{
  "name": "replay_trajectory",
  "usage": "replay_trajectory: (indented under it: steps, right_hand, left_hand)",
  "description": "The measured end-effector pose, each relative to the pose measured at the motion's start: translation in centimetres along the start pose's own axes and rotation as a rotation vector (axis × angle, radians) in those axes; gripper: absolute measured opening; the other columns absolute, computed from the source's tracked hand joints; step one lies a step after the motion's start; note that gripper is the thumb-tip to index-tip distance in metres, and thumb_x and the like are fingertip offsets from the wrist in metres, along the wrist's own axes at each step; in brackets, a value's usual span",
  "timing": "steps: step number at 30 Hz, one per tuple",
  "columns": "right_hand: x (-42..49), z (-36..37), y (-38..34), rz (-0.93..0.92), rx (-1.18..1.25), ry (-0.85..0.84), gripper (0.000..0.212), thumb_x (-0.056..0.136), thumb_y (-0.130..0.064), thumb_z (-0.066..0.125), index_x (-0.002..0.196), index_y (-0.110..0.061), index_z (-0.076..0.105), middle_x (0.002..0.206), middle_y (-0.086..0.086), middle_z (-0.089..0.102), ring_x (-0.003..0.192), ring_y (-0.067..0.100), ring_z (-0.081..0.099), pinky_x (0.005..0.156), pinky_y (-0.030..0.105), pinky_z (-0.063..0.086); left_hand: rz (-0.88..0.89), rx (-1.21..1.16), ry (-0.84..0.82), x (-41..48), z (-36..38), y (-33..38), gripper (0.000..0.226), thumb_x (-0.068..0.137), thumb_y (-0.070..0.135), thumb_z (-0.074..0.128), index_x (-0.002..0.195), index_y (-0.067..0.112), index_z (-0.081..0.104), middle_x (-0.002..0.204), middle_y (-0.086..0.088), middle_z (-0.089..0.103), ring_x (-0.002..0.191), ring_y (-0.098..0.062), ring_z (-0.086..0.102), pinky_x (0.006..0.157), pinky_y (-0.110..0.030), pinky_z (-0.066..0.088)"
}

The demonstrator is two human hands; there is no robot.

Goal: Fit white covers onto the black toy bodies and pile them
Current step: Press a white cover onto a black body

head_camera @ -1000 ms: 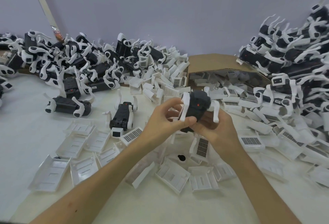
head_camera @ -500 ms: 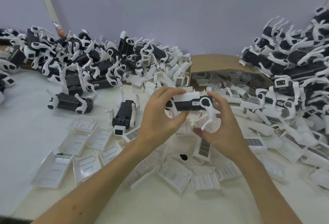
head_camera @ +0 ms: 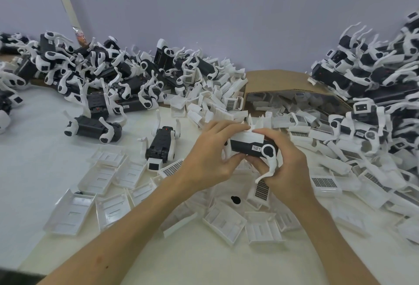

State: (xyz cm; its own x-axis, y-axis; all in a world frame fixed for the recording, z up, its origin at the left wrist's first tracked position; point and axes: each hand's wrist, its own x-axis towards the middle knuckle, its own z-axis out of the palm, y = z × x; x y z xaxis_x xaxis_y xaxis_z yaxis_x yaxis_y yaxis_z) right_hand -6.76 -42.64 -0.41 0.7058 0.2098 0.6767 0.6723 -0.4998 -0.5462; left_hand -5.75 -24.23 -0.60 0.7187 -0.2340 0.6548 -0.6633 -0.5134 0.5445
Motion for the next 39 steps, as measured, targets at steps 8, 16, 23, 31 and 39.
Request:
replay_trajectory:
  steps: [8, 16, 23, 31, 39]
  right_hand:
    - [-0.1, -0.1, 0.2, -0.034, -0.076, 0.016, 0.042, 0.076, -0.013, 0.083, 0.112, -0.003, 0.065, 0.095, -0.007, 0.064, 0.089, -0.007, 0.06, 0.078, 0.007, 0.045]
    - [0.1, -0.2, 0.2, 0.068, 0.042, -0.029, 0.059, 0.078, 0.008, 0.077, 0.129, -0.015, 0.058, 0.118, 0.001, 0.064, 0.108, 0.007, 0.063, 0.091, 0.019, 0.051]
    - [1.0, -1.7, 0.7, 0.352, 0.559, -0.046, 0.032, 0.091, -0.018, 0.055, 0.121, -0.019, 0.066, 0.122, -0.002, 0.07, 0.12, 0.018, 0.062, 0.096, 0.035, 0.052]
    - [0.1, -0.3, -0.3, 0.06, 0.125, -0.003, 0.045, 0.075, -0.018, 0.077, 0.119, -0.018, 0.067, 0.108, -0.009, 0.065, 0.103, 0.016, 0.062, 0.084, 0.016, 0.045]
    - [0.2, -1.3, -0.5, 0.165, 0.196, -0.195, 0.054, 0.082, -0.024, 0.073, 0.133, -0.03, 0.058, 0.116, -0.018, 0.062, 0.104, 0.01, 0.063, 0.082, 0.016, 0.049]
  left_hand:
    - [0.017, 0.054, -0.019, 0.1, 0.0, -0.3, 0.044, 0.08, 0.014, 0.077, 0.122, 0.011, 0.064, 0.116, -0.001, 0.064, 0.111, -0.016, 0.049, 0.098, -0.025, 0.038]
    - [0.097, 0.145, 0.103, 0.1, -0.2, -0.2, 0.045, 0.079, 0.011, 0.081, 0.121, 0.009, 0.066, 0.118, -0.003, 0.065, 0.113, -0.025, 0.053, 0.099, -0.033, 0.044]
    - [0.123, 0.176, 0.18, -0.1, -0.1, -0.2, 0.044, 0.069, 0.001, 0.085, 0.109, 0.005, 0.069, 0.119, -0.011, 0.06, 0.116, -0.028, 0.051, 0.102, -0.023, 0.04]
    - [0.118, 0.236, 0.106, -0.3, 0.0, 0.3, 0.053, 0.068, 0.014, 0.088, 0.116, 0.008, 0.066, 0.114, -0.001, 0.069, 0.108, -0.021, 0.058, 0.086, -0.041, 0.055]
    - [0.072, 0.262, 0.16, -0.4, -0.1, -0.2, 0.057, 0.077, 0.017, 0.085, 0.129, 0.01, 0.062, 0.134, -0.009, 0.058, 0.124, -0.026, 0.051, 0.103, -0.046, 0.047]
